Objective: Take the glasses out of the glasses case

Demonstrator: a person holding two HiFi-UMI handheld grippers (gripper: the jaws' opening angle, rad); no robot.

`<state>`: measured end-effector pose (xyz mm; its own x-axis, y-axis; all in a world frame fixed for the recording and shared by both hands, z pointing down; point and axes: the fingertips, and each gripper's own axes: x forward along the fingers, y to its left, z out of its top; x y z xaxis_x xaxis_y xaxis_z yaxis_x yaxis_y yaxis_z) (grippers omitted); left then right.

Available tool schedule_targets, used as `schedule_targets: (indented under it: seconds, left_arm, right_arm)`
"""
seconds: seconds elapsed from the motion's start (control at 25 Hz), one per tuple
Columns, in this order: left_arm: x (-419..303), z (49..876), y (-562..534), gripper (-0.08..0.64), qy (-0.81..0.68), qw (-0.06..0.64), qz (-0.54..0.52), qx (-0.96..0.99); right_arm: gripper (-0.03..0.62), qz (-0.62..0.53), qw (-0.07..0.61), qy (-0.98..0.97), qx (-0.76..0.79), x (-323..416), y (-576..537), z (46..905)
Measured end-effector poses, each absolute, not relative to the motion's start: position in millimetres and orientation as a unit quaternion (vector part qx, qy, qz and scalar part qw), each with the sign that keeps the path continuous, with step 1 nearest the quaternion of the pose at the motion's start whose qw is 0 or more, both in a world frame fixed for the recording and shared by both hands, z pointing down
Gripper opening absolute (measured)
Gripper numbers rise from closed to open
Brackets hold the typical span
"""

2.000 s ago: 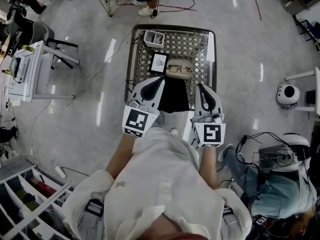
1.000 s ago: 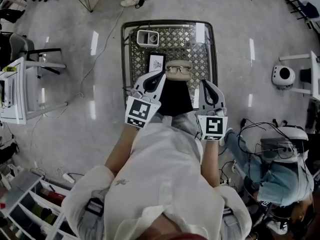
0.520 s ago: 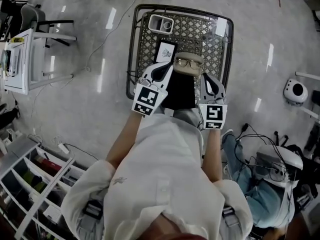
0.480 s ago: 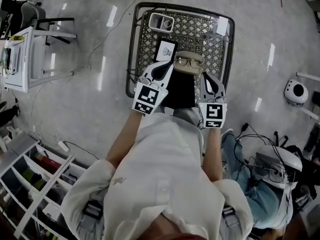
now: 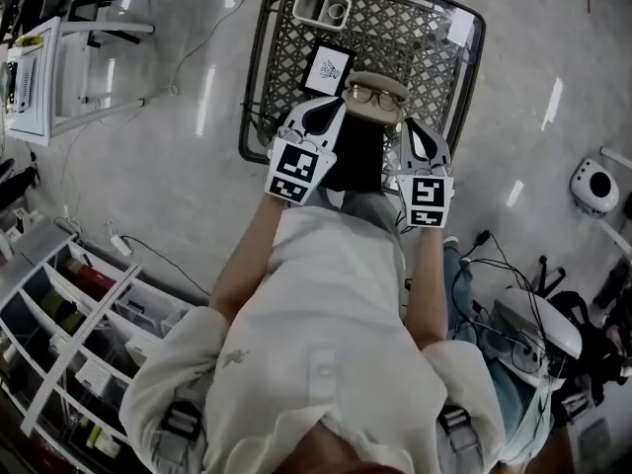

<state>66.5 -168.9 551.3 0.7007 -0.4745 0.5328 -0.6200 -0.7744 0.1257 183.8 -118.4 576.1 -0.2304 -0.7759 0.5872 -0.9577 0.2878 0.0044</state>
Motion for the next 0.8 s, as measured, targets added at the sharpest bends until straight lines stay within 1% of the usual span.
schedule_targets:
  seconds: [0.36,0.8]
  left_arm:
    - [81,582,-164,0.014,-0.318,0.174,0.261,0.895]
    - [78,618,-163,0.014,-0.334,0.207,0.277,0.877]
  right_arm:
    - [0.026,0.181,0.287,-0.779,0.528,186,-128,614]
    - [0.040,0.175,0.343,-0.788,0.480,174,-141,663]
